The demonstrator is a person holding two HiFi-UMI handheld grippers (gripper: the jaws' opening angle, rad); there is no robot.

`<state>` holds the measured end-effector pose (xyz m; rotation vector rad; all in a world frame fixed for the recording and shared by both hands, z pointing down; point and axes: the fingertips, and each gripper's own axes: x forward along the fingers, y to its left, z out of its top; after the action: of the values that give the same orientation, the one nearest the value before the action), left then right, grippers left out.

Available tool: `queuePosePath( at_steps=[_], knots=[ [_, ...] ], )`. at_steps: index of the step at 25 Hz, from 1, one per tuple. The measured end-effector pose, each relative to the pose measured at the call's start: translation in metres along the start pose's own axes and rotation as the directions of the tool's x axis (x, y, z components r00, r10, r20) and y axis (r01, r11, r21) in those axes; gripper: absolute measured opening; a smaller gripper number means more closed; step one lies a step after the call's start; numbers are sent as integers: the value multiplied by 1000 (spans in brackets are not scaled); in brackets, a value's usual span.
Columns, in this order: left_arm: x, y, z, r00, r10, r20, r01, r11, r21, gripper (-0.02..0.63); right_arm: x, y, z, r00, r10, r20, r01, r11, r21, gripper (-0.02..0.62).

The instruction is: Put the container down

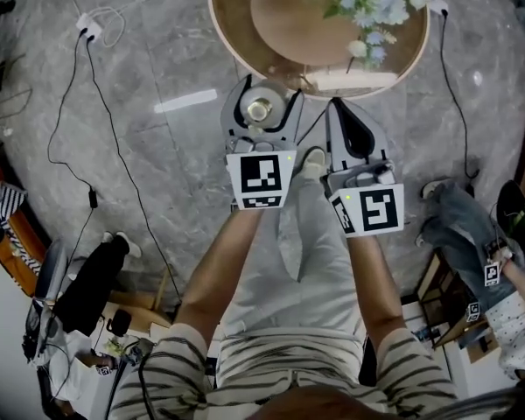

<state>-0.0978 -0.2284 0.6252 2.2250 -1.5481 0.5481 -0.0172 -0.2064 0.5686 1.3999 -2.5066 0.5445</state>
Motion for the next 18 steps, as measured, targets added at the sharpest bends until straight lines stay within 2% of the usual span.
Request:
queuePosePath(
  at_steps=[8, 18],
  knots=[
    [50, 14, -30, 1000, 5, -14, -5, 1000, 17, 331, 16, -13, -22, 1000, -4, -20, 4, 1000, 6, 8],
    [106, 17, -68, 999, -22, -38, 24, 997, 67, 331, 26, -25, -54, 999, -27, -46, 28, 999, 33, 8]
  ],
)
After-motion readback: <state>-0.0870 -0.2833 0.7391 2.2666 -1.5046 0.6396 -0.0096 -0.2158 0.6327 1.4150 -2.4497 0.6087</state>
